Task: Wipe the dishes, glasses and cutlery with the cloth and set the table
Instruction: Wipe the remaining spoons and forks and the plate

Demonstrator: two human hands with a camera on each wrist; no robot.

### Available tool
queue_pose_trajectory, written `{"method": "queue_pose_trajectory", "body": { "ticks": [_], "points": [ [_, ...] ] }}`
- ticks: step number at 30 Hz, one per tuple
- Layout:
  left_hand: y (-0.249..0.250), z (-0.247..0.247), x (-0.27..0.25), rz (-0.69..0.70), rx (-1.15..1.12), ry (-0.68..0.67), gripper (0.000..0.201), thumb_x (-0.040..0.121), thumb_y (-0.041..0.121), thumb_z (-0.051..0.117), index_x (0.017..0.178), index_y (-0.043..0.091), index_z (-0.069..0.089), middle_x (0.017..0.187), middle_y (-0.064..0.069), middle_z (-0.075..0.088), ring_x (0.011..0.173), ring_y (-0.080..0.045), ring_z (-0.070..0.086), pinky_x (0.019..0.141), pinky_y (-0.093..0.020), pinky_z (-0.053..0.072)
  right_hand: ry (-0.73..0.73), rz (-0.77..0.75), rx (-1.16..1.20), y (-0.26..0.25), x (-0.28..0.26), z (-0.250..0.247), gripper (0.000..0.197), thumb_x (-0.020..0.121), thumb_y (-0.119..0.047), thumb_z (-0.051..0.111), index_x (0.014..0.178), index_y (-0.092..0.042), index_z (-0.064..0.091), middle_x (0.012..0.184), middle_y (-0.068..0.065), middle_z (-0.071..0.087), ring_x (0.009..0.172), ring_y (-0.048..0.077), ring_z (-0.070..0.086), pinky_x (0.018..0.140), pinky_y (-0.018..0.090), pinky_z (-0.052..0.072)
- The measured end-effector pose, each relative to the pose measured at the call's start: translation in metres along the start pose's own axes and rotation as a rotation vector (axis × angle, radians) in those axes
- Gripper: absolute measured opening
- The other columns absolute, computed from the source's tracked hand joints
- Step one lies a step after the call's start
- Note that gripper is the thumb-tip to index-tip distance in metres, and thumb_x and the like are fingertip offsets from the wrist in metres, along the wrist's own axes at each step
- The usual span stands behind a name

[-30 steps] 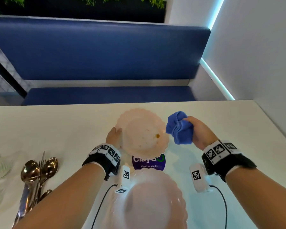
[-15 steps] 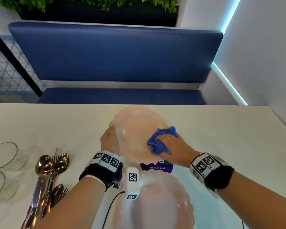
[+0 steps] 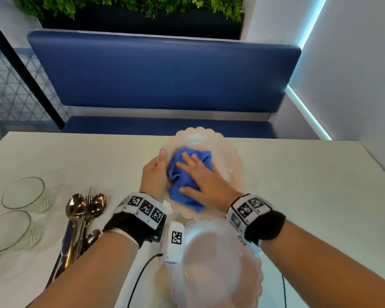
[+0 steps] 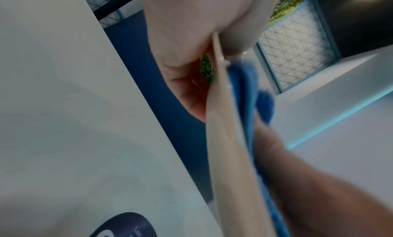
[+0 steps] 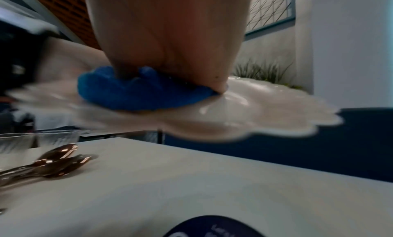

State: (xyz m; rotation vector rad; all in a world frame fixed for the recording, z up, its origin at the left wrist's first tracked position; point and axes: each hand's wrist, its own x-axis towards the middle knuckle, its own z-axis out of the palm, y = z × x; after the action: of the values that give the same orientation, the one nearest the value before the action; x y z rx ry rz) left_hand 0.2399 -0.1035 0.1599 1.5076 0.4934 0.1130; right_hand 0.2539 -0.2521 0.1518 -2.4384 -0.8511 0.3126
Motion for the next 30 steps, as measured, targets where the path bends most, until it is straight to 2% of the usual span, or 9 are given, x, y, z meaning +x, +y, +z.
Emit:
{"method": "queue_pose_trajectory", "body": {
  "ticks": [4,7,11,15,17,20,25,28,30],
  "points": [
    [0.008,-0.013,-0.008,-0.013,-0.038,0.012,0.042,0.097,0.044,0.036,0.071,0.02,0.058,0.075,-0.001,0.06,0.073,-0.02,0.054,0.066,-0.027,0.045,0.025,0.202,-0.243,0.031,-0.019,-0.017,0.069,0.092,-0.057,0.035,0.149,-0.024,0.013,0.159,-0.005,-0.001,0.147,0.014,-0.004,0.115,0.046,-0.005],
    [0.007,-0.017,-0.015,-0.044,-0.074,0.026,0.042,0.097,0.046,0.034,0.075,0.021,0.059,0.076,0.002,0.06,0.071,-0.015,0.055,0.061,-0.023,0.045,0.075,0.157,-0.231,0.03,-0.049,-0.006,0.083,0.078,-0.065,0.012,0.148,-0.019,0.022,0.159,-0.002,0.009,0.146,0.01,0.0,0.115,0.037,-0.004],
    [0.001,-0.007,-0.019,-0.035,-0.061,0.02,0.041,0.097,0.045,0.034,0.08,0.022,0.062,0.08,0.004,0.064,0.076,-0.014,0.059,0.061,-0.022,0.048,-0.005,0.051,-0.079,-0.009,-0.06,0.028,0.068,0.088,-0.052,0.025,0.147,-0.018,0.025,0.159,-0.001,0.007,0.146,0.013,-0.003,0.118,0.037,-0.003],
    [0.004,0.001,-0.025,0.034,0.023,-0.075,0.043,0.099,0.04,0.03,0.095,0.015,0.064,0.084,0.007,0.065,0.077,-0.002,0.06,0.061,-0.002,0.045,-0.015,-0.056,-0.197,-0.025,-0.03,0.025,0.067,0.092,-0.05,0.023,0.15,-0.019,0.014,0.159,-0.002,0.003,0.146,0.014,-0.007,0.114,0.04,-0.01],
    [0.007,0.001,-0.024,0.072,0.08,-0.093,0.043,0.099,0.041,0.029,0.092,0.017,0.064,0.087,0.004,0.065,0.08,-0.007,0.06,0.071,-0.01,0.047,0.026,-0.01,-0.303,-0.019,-0.016,0.008,0.068,0.092,-0.053,0.026,0.15,-0.021,0.009,0.159,-0.002,-0.001,0.147,0.017,-0.005,0.115,0.046,-0.008],
    [0.015,0.002,-0.028,0.071,0.076,-0.094,0.044,0.098,0.043,0.031,0.079,0.024,0.066,0.091,-0.002,0.068,0.089,-0.021,0.063,0.085,-0.035,0.05,0.052,0.159,-0.356,-0.002,-0.008,-0.024,0.064,0.097,-0.046,0.034,0.15,-0.026,0.003,0.159,-0.007,-0.009,0.147,0.014,-0.007,0.114,0.05,-0.004],
    [0.028,-0.007,-0.034,-0.019,0.002,0.028,0.048,0.097,0.05,0.029,0.073,0.02,0.057,0.074,0.0,0.059,0.069,-0.017,0.054,0.059,-0.027,0.042,0.045,0.23,-0.437,0.04,-0.04,-0.036,0.07,0.09,-0.062,0.019,0.15,-0.026,0.012,0.159,-0.008,-0.001,0.147,0.016,-0.001,0.113,0.055,-0.001],
    [0.022,-0.007,-0.039,-0.042,-0.005,0.058,0.047,0.096,0.052,0.028,0.08,0.018,0.058,0.079,-0.002,0.059,0.072,-0.017,0.054,0.059,-0.024,0.041,0.064,0.162,-0.312,0.05,-0.074,-0.011,0.076,0.086,-0.067,0.019,0.144,-0.019,0.032,0.157,-0.001,0.018,0.146,0.02,0.011,0.115,0.046,0.005],
    [0.016,-0.002,-0.043,-0.08,-0.036,0.093,0.045,0.096,0.051,0.03,0.097,0.016,0.059,0.092,-0.003,0.061,0.078,-0.019,0.056,0.062,-0.026,0.042,0.087,0.11,-0.087,0.048,-0.092,0.007,0.077,0.083,-0.066,0.025,0.136,-0.013,0.046,0.15,0.006,0.035,0.142,0.024,0.024,0.117,0.042,0.015]
  ]
}}
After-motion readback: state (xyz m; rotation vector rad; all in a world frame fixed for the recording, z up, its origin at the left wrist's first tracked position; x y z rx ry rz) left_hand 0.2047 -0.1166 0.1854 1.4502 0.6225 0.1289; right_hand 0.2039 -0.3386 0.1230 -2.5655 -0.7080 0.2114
